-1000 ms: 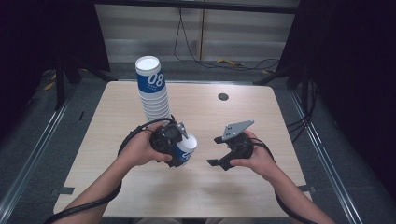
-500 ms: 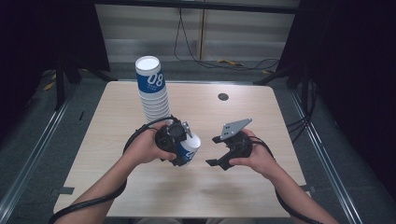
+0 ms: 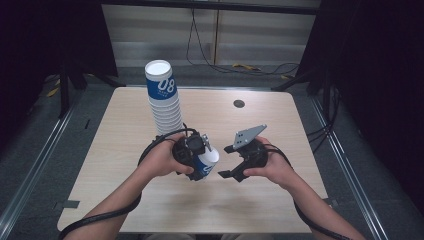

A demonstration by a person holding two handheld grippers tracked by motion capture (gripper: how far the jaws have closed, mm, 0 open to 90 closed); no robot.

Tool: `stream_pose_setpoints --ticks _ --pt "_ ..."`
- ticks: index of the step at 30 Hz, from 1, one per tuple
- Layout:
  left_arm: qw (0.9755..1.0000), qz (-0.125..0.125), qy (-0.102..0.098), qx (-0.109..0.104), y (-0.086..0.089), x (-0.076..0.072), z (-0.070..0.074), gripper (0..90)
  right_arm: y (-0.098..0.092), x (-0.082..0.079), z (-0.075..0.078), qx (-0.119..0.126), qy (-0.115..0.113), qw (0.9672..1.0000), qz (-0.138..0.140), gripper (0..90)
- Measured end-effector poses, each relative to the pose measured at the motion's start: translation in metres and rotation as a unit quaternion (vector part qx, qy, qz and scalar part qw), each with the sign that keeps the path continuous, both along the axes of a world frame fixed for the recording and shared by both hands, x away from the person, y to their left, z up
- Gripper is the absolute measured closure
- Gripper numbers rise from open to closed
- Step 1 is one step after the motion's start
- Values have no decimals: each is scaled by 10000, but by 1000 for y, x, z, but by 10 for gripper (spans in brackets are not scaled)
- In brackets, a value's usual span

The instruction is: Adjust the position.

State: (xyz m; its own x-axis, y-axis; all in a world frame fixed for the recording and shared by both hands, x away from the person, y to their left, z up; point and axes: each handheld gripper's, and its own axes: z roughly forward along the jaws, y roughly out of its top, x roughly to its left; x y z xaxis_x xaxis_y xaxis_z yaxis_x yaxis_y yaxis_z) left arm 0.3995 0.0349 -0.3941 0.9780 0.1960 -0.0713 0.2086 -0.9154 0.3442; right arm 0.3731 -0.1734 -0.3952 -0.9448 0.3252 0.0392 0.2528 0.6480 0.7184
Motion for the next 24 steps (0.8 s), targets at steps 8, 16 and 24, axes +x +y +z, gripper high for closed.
stream_pose_setpoints --ticks 8,16,24 --pt "9999 -135 -6 78 -6 -2 -3 232 3 1 1 43 34 9999 111 165" --pt "9994 -240 -21 238 -12 -5 -3 231 5 2 1 7 52 9998 169 166" --pt "9991 -338 -41 265 -16 -7 -4 230 8 1 0 -104 86 9995 294 173"
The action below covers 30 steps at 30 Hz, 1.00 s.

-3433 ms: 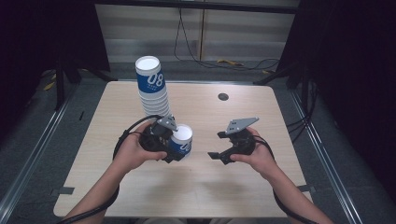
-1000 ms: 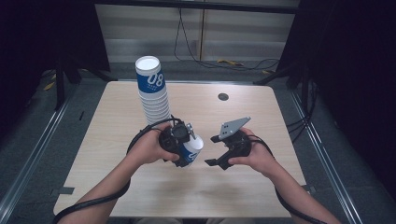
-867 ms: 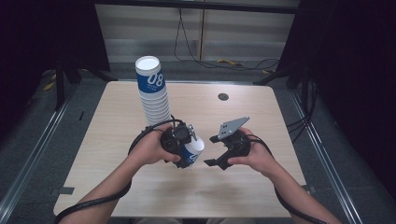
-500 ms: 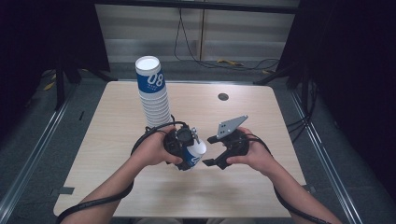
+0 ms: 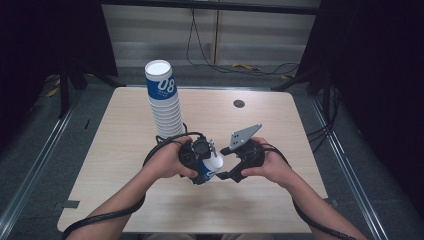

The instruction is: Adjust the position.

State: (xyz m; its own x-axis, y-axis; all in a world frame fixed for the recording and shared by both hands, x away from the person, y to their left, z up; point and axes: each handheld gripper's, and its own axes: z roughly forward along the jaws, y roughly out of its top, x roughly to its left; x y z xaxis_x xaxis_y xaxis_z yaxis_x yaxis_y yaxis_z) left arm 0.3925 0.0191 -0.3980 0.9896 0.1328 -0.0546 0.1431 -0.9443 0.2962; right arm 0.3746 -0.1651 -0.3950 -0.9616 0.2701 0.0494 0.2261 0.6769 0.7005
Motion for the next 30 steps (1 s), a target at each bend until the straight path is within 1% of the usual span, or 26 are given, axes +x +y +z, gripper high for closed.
stream_pose_setpoints --ticks 1,3,5,7,8,10,12,13,14,16,17,18,19,20,22,23,24,25,27,28,29,30 --pt "10000 -4 -6 -11 0 0 0 230 2 0 -1 -35 8 10000 56 189" --pt "10000 -30 -14 -3 -1 0 0 229 3 -1 -1 -35 8 9999 97 190" --pt "10000 -25 10 -5 -1 0 0 229 5 0 -2 37 4 9999 151 193" --pt "10000 -23 -19 -32 -1 0 0 229 6 0 -2 41 7 9999 146 196" --pt "10000 -83 -14 -3 -2 -1 1 229 8 0 -2 21 43 9999 94 196" --pt "10000 -67 -12 -46 -2 -1 0 229 9 1 -2 64 80 9999 98 208" --pt "10000 -59 -36 -66 -2 -1 0 228 11 1 -2 79 63 9999 100 244" --pt "10000 -59 -36 -66 -2 -1 0 228 11 1 -2 79 63 9999 100 244" --pt "9999 -61 -53 -61 -2 -1 0 227 12 1 -2 131 81 9998 112 275" --pt "9999 -54 -90 -72 -1 -1 0 224 12 0 -2 122 28 9999 81 282" --pt "9998 -56 -111 -178 1 -1 -1 220 12 0 -2 135 5 9999 86 284" --pt "9997 -85 -90 -192 2 0 0 213 12 0 -1 147 0 9999 65 285" --pt "9996 -44 -67 -267 3 0 0 207 12 -1 -1 173 -14 9998 85 285" --pt "9993 -17 -78 -356 5 0 0 203 12 -1 -1 191 -79 9997 118 286" --pt "9988 12 -81 -484 9 1 2 196 9 0 0 247 -125 9996 71 286" --pt "9981 52 -92 -608 11 2 2 195 7 0 0 293 -109 9995 27 286" --pt "9977 103 -95 -665 13 2 3 195 5 0 0 306 -124 9995 1 286" --pt "9977 103 -95 -665 13 2 3 195 3 1 0 309 -157 9994 -56 286" --pt "9973 180 -54 -704 19 3 5 195 -1 1 0 393 -108 9991 -109 287" --pt "9973 180 -54 -704 19 3 5 195 -1 1 0 393 -108 9991 -109 287" --pt "9968 213 -40 -771 22 3 4 194 -6 1 1 444 -123 9987 -205 286" --pt "9968 213 -40 -771 22 3 4 192 -6 1 1 444 -123 9987 -205 286"
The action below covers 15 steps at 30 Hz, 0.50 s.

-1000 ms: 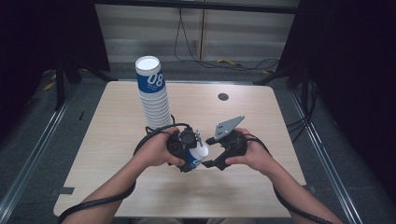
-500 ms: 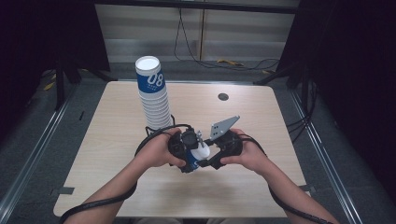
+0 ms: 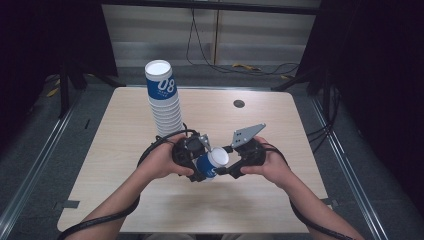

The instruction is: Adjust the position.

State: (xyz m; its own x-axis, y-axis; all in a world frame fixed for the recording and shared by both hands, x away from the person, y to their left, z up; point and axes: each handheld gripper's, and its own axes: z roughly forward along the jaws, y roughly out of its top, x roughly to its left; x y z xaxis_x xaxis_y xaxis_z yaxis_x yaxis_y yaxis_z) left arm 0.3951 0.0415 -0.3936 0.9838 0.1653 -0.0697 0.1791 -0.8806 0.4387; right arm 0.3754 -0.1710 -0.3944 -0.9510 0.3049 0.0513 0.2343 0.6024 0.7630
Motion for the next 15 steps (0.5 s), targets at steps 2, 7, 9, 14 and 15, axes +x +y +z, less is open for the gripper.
stream_pose_setpoints --ticks 2,7,9,14,15 --pt "10000 3 -25 -78 2 0 0 192 -5 0 0 83 3 9999 -61 286" --pt "9995 103 41 -292 7 0 -1 192 -13 -1 -1 126 31 9998 -168 285" --pt "9992 132 45 -374 9 0 -3 192 -15 -1 -2 174 47 9996 -205 285" --pt "9981 196 9 -576 15 1 -5 187 -22 -2 -4 282 85 9992 -277 285" --pt "9976 264 47 -644 16 1 -6 187 -23 -2 -4 298 75 9990 -310 285"
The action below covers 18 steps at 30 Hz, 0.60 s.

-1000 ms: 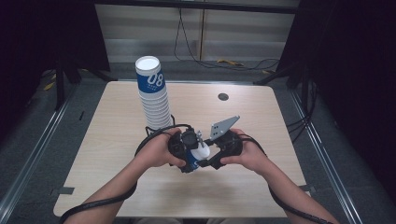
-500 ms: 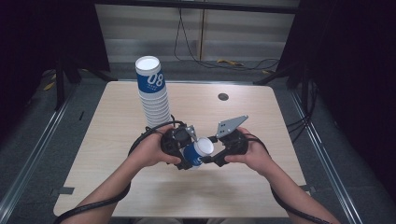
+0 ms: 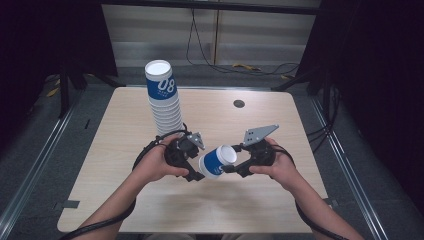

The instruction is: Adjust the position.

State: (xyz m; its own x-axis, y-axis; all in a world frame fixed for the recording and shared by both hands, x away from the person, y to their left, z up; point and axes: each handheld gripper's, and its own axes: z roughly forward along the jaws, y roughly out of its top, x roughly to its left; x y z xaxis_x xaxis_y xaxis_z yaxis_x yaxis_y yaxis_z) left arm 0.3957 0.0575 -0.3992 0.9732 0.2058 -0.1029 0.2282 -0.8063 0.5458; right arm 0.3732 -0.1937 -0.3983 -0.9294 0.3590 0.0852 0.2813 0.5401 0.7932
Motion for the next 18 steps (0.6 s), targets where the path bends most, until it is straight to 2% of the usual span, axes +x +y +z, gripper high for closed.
stream_pose_setpoints --ticks 5,9,12,18 --pt "9998 83 2 -176 4 0 -3 187 -4 0 -2 142 38 9999 -67 285" --pt "9990 189 10 -411 8 -2 -5 185 -5 0 -3 247 63 9996 -78 285" --pt "9982 152 40 -578 10 -1 -7 185 -6 -1 -4 316 72 9994 -85 284" --pt "9974 173 36 -696 11 -1 -10 185 -6 -1 -6 372 58 9992 -113 284"
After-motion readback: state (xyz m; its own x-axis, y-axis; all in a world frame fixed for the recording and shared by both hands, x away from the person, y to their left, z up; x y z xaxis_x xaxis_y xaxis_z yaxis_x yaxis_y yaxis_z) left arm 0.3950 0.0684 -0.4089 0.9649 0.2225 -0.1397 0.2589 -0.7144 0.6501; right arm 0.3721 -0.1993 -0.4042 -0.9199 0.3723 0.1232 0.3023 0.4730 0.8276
